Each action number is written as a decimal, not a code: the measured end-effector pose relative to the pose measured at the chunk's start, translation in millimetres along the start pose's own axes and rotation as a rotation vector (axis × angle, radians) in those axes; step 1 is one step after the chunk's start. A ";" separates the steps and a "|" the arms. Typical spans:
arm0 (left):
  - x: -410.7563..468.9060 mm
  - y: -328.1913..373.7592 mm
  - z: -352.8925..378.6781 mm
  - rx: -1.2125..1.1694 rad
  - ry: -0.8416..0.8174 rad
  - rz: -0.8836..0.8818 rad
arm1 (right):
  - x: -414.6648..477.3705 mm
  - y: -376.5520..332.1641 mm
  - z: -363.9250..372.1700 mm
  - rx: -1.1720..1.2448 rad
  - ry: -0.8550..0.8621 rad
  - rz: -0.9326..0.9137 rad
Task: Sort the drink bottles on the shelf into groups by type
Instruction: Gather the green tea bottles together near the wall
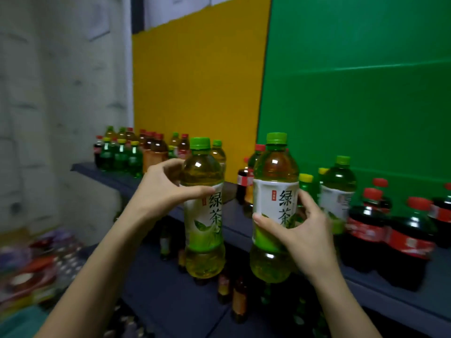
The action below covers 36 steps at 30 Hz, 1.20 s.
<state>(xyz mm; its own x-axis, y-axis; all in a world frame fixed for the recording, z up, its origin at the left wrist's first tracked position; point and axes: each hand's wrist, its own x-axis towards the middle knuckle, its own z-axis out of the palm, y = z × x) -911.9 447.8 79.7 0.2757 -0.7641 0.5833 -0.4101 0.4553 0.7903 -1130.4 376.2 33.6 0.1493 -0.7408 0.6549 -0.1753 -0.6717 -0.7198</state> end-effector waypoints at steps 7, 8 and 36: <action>-24.3 -57.2 -141.4 0.193 0.187 -0.085 | 1.7 -13.7 163.2 0.142 -0.146 0.028; -26.5 -64.9 -161.7 0.207 0.206 -0.086 | 1.0 -16.8 187.3 0.156 -0.154 0.032; 148.4 -306.2 -491.8 0.218 0.410 -0.090 | 130.7 -2.3 666.0 0.242 -0.247 0.068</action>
<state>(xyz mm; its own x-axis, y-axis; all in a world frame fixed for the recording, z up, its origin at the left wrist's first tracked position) -317.8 419.7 16.6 0.6214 -0.5326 0.5746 -0.5292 0.2555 0.8091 -462.3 276.1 -32.4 0.3809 -0.7437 0.5494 0.0386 -0.5809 -0.8131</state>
